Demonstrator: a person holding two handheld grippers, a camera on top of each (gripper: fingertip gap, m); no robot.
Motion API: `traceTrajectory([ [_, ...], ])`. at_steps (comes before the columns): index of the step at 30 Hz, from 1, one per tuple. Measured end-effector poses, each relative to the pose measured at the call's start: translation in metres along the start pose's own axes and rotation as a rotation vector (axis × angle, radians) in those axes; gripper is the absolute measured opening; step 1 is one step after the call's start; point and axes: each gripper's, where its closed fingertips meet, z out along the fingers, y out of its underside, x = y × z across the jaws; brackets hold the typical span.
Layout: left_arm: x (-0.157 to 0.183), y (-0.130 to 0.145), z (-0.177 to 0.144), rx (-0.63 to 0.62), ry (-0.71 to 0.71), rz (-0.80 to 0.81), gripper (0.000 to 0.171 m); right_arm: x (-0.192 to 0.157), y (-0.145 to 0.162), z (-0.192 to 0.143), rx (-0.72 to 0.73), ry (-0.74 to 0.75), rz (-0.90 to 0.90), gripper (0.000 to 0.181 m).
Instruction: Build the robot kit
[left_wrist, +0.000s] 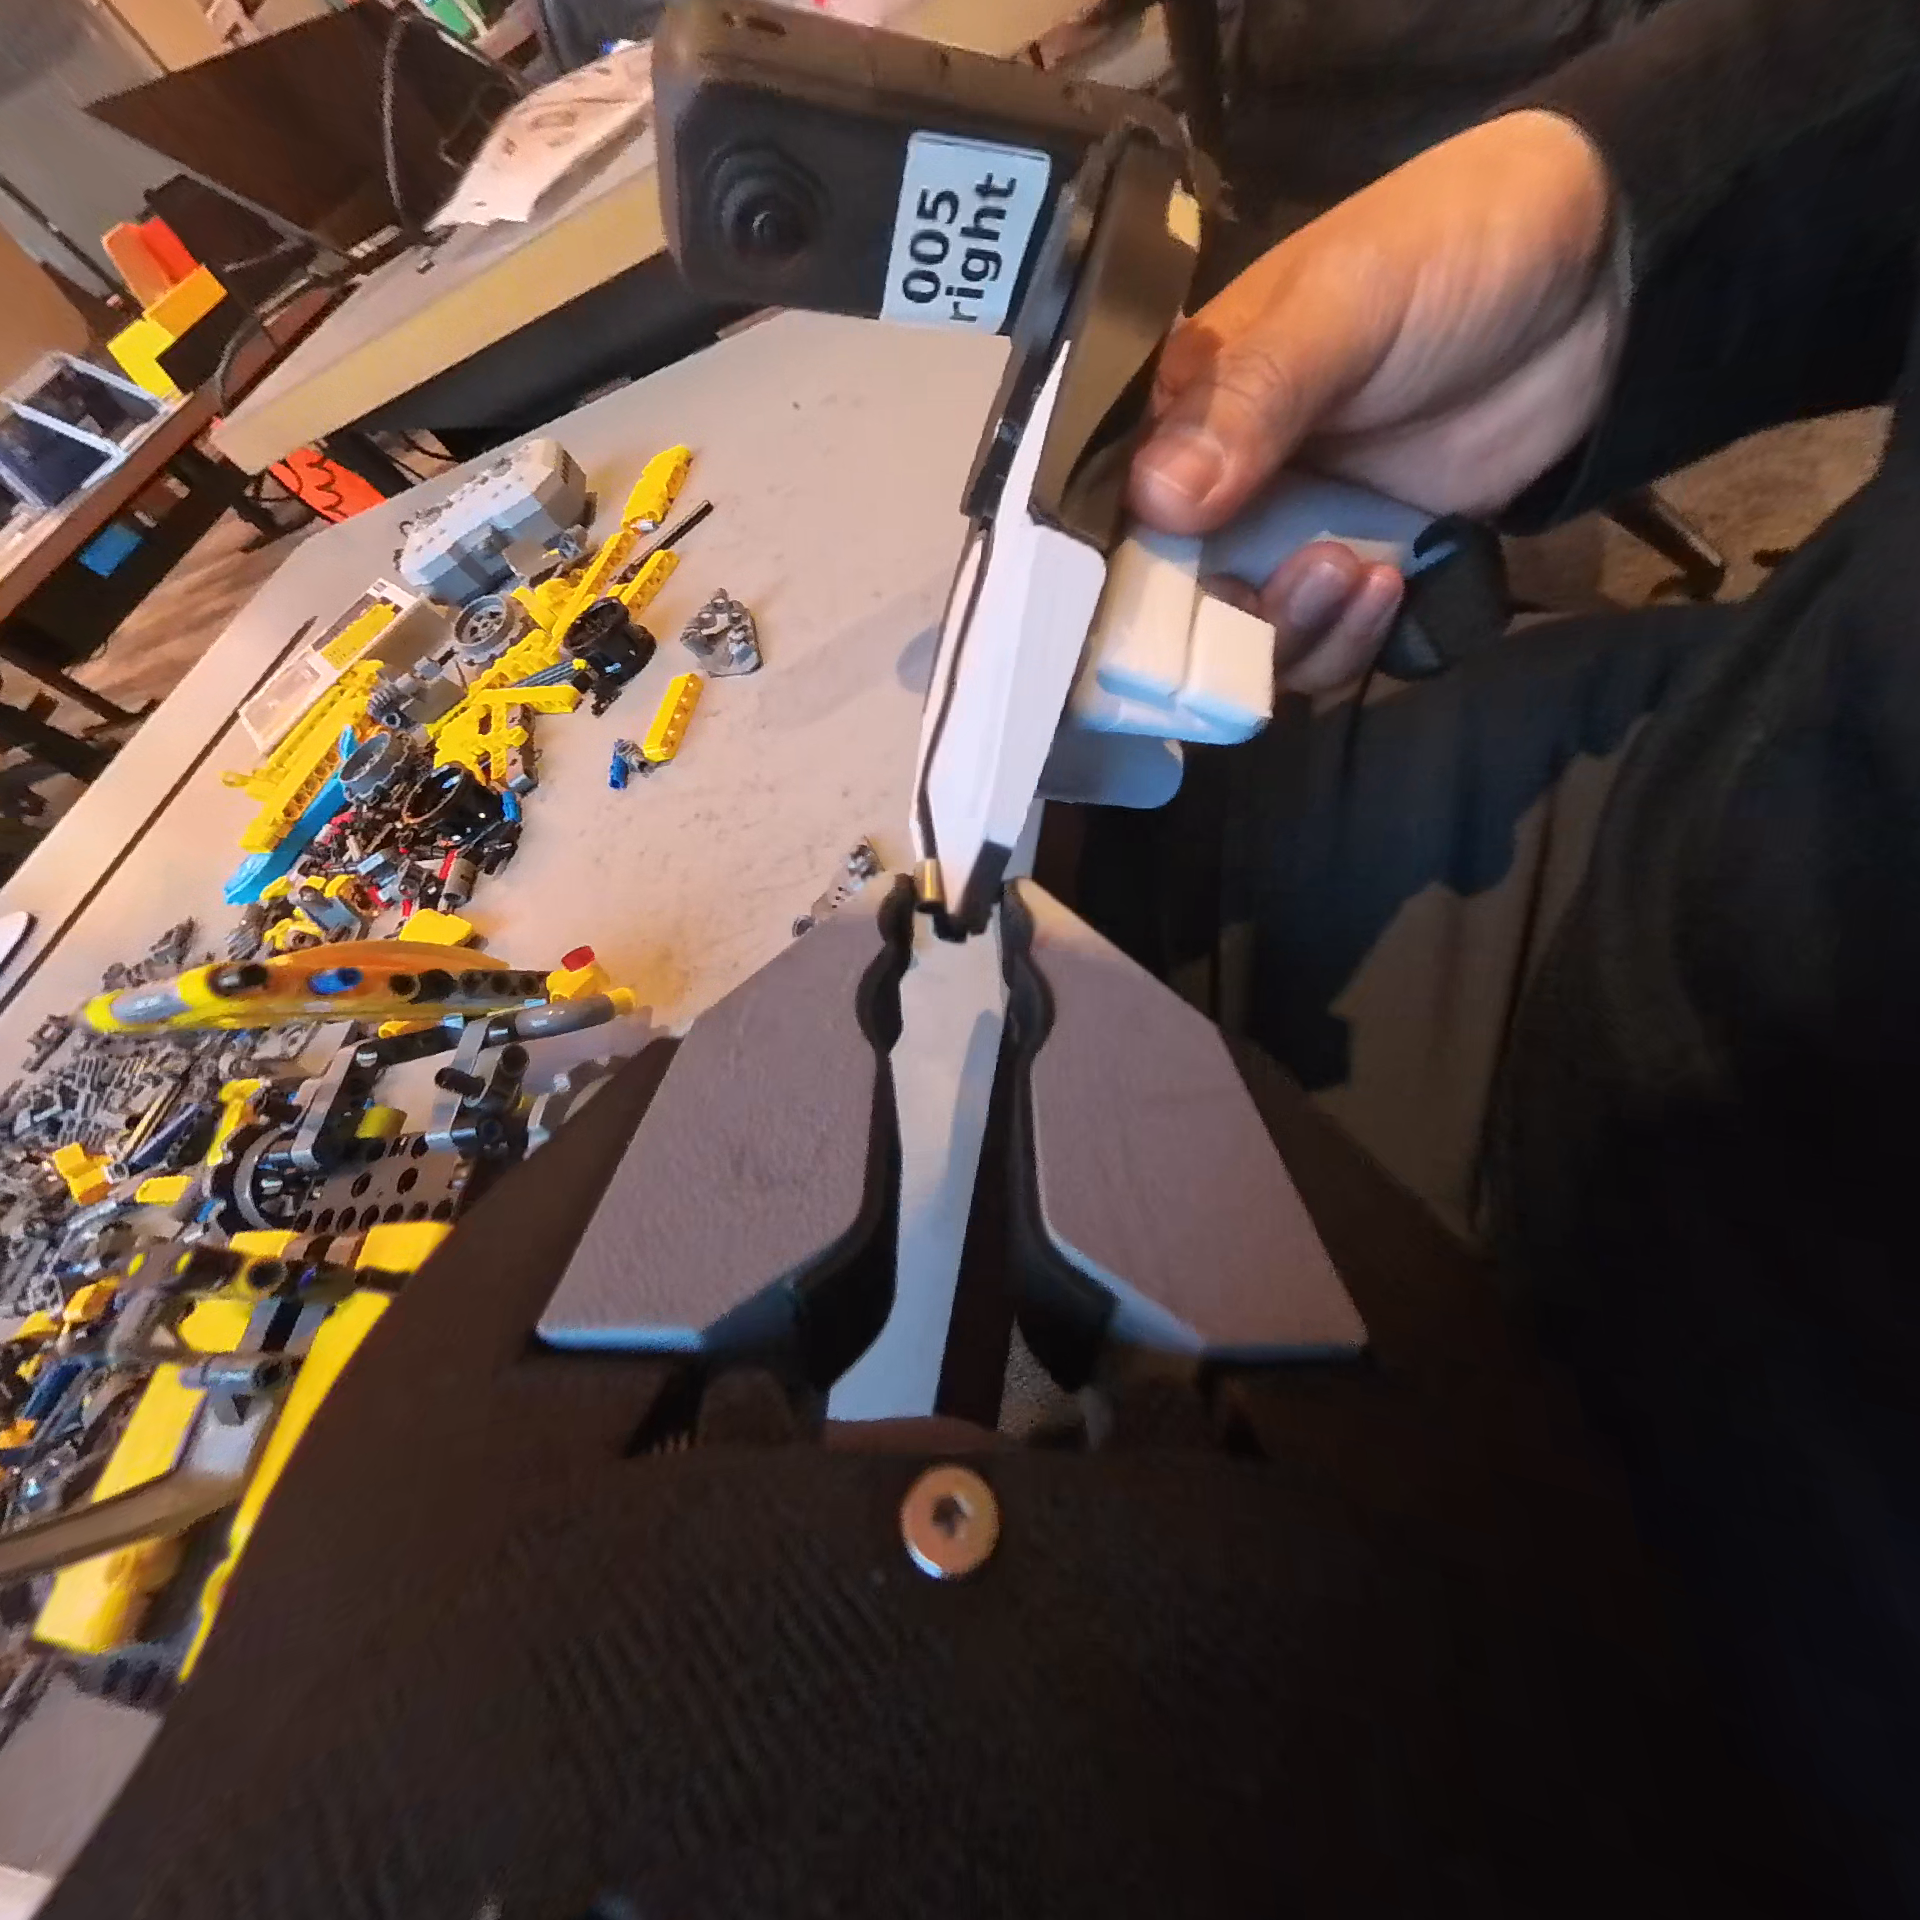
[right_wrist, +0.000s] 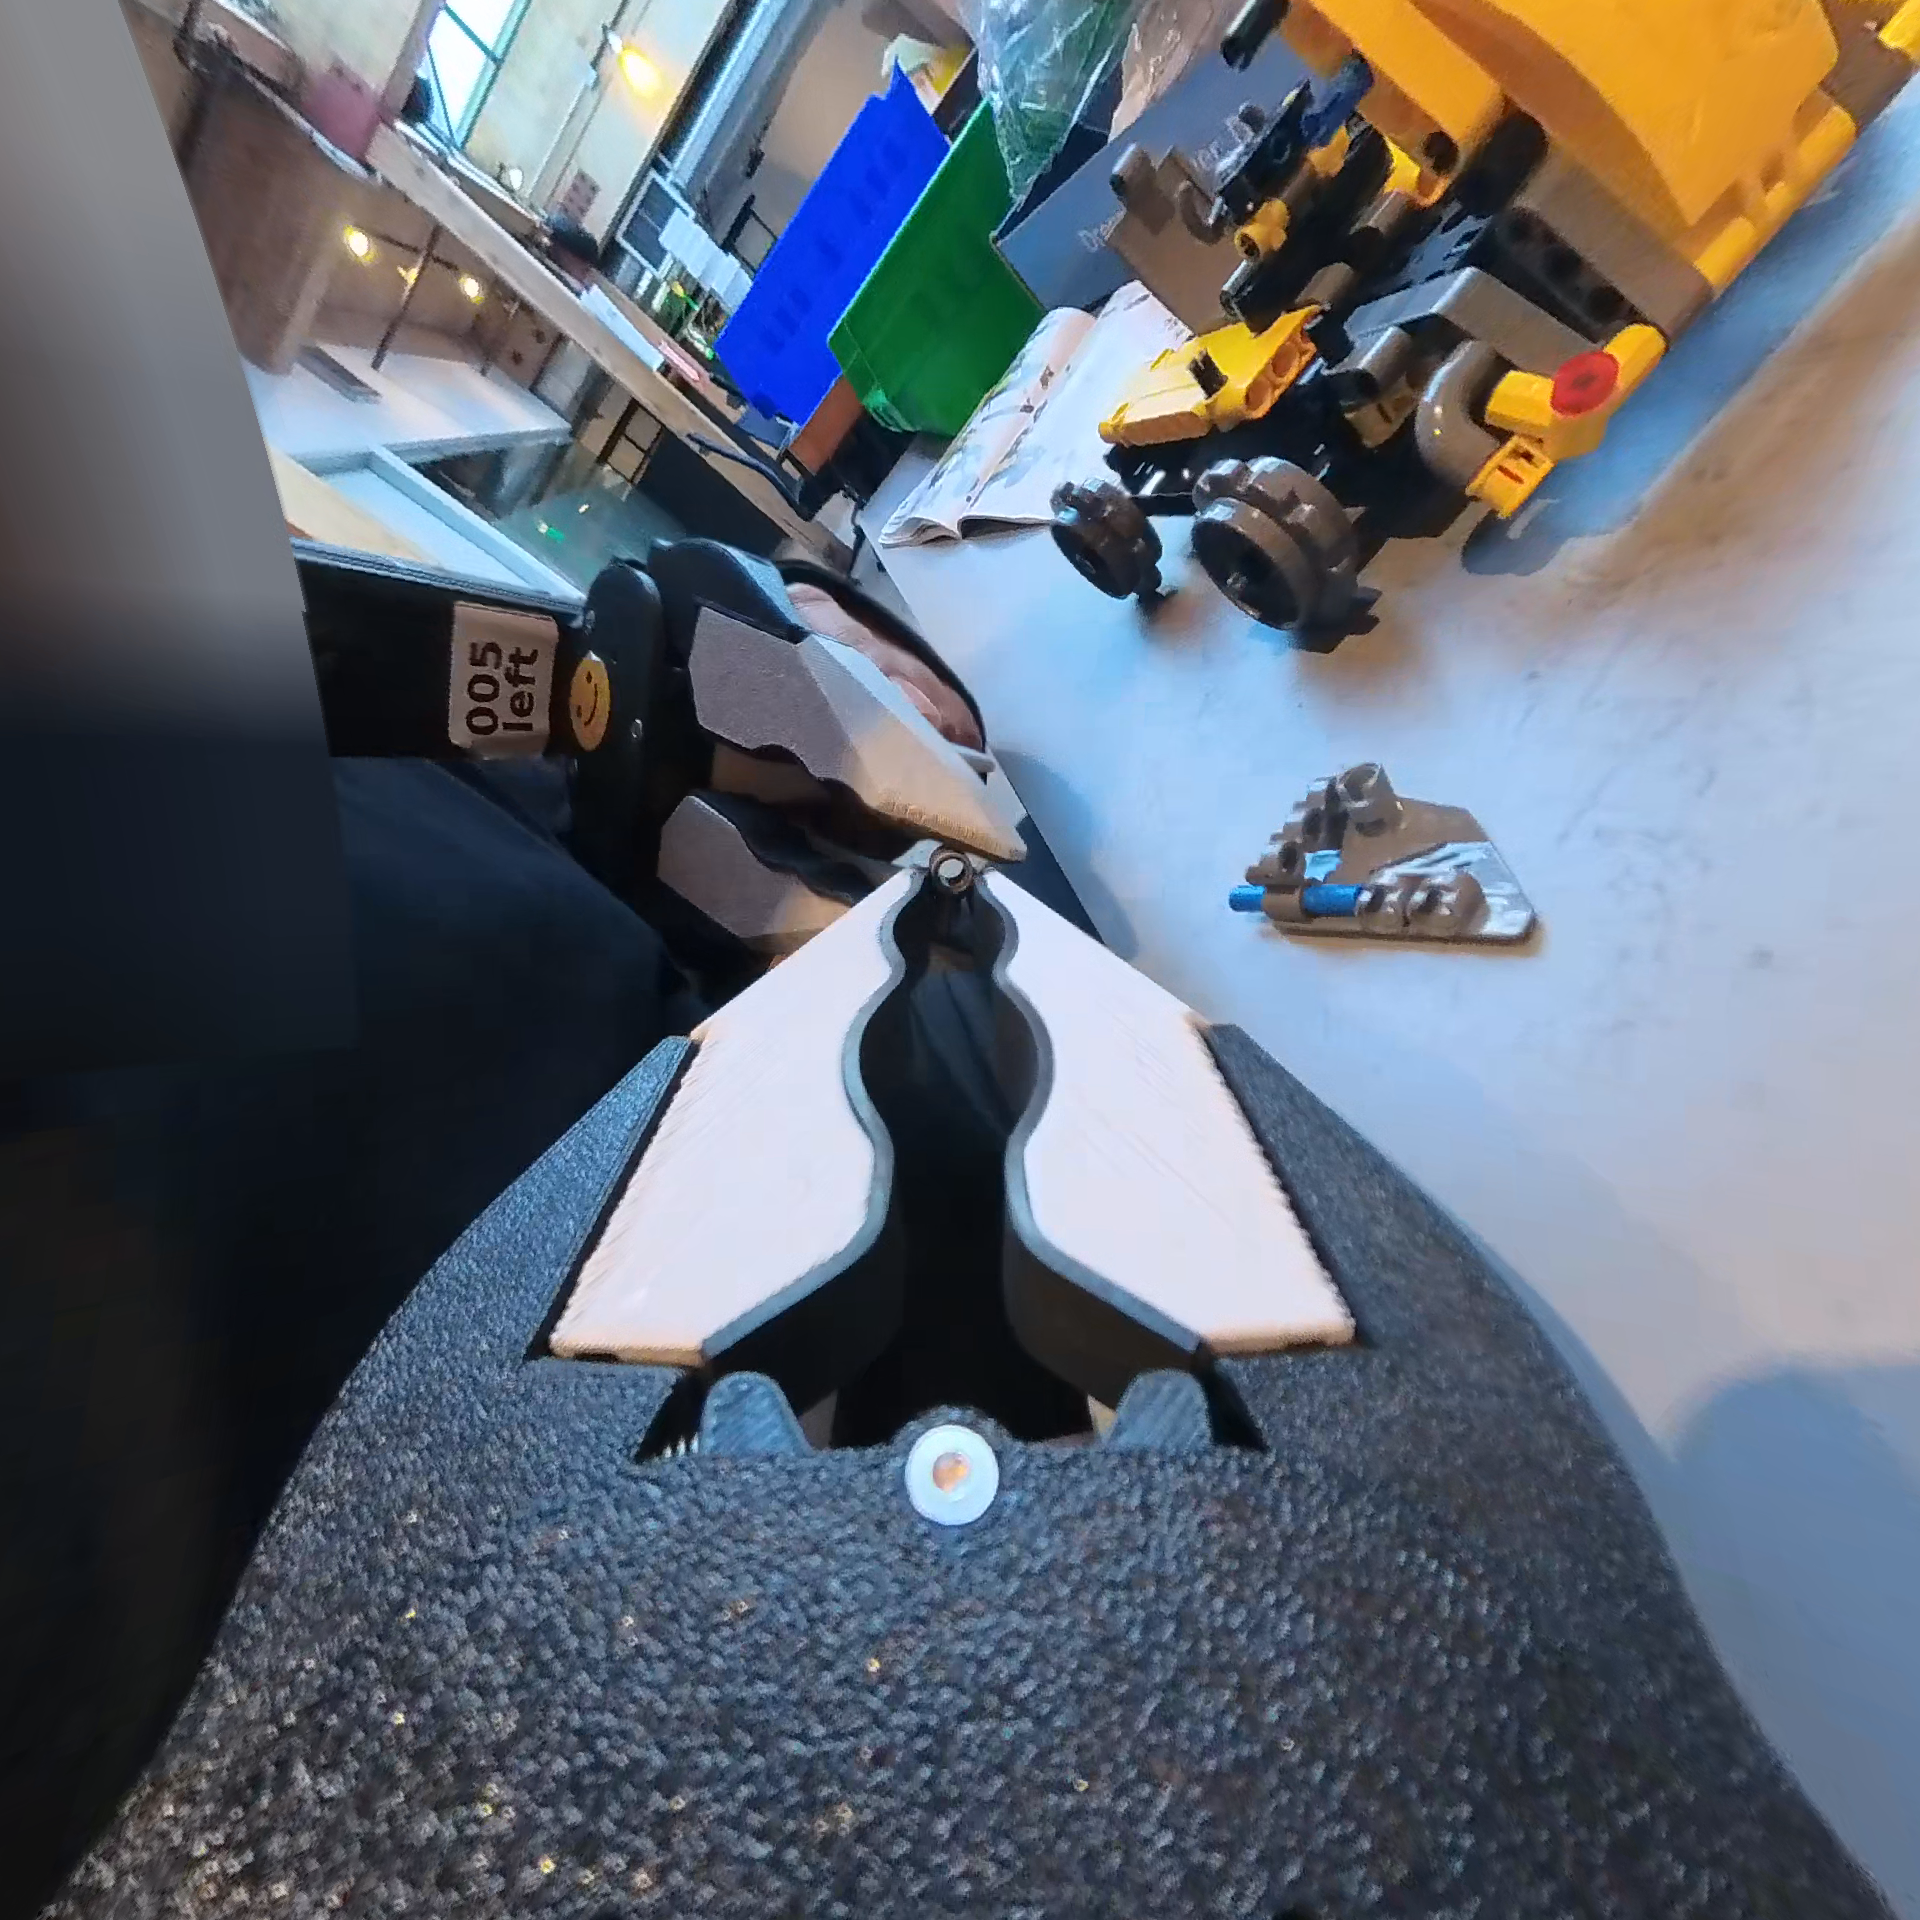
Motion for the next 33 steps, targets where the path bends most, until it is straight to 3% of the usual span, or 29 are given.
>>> traceTrajectory([
  [15,-0.006,0.011,-0.048,0.138,-0.029,-0.495,0.021,-0.014,-0.017,0.02,0.035,0.038,-0.094,0.007],
  [28,-0.017,0.015,-0.053,0.152,-0.027,-0.584,0.021,-0.024,-0.03,0.037,0.124,-0.022,-0.109,0.007],
  [33,-0.016,0.014,-0.052,0.149,-0.021,-0.57,0.02,-0.024,-0.054,0.008,0.239,0.037,-0.235,0.007],
])
